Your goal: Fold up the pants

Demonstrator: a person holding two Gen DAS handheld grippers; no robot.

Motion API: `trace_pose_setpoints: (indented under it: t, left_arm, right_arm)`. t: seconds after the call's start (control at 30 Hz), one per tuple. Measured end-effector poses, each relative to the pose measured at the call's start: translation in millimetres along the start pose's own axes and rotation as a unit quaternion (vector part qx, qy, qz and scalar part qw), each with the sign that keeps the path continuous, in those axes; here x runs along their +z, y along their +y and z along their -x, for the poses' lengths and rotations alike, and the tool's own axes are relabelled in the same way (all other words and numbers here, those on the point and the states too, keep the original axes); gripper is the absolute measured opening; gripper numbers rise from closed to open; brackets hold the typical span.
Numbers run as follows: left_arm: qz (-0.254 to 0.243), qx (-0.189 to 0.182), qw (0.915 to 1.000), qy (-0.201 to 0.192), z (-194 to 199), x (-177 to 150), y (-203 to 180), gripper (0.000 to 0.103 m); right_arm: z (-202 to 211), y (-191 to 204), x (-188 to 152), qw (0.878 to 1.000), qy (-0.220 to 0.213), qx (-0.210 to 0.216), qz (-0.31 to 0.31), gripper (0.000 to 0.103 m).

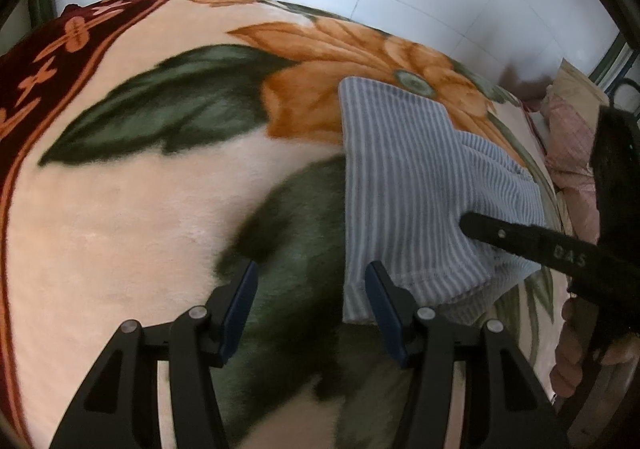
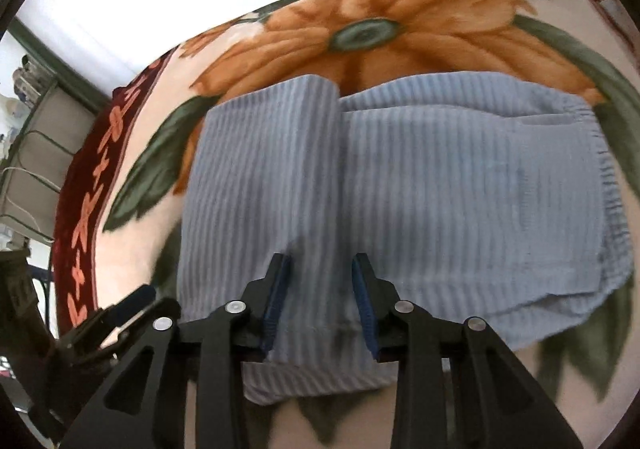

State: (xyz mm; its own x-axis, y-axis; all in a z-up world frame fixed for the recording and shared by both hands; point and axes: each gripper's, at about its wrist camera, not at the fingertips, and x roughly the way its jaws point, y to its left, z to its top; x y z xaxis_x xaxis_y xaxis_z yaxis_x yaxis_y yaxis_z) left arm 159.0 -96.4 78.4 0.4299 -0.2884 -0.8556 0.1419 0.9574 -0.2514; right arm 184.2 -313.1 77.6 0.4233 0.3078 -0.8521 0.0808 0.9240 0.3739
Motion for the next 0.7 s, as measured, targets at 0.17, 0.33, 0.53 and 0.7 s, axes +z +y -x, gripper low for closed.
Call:
trace_pose_setpoints:
  t: [0.17, 0.33, 0.53, 0.7]
  left_arm:
    - [0.006, 0.004, 1.0000, 0.001, 2.0, -0.8, 6.8, 0.059]
    - [0.008, 0.005, 1.0000, -0.002, 5.7, -0.3, 7.7, 0.059]
    - [0.000, 0.003, 1.0000, -0.010, 14.0, 3.7, 2.3, 0.059]
    - [-0.009, -0.003, 0.9998, -0.015, 18.3, 8.9, -7.4, 0.059]
  right_arm:
    - [12.1, 9.6, 5.9, 1.000, -0.019, 0.016, 0.008, 0.008]
    - [40.9, 12.5, 13.2, 0.998, -0.053, 0.024, 0.011, 0.008]
    - [88.2, 12.0, 26.7, 0.995, -0.096, 0.002, 0.035, 0.008]
    - [126.1, -8.5, 30.8, 0.989, -0.124, -0.057, 0.061, 0.007]
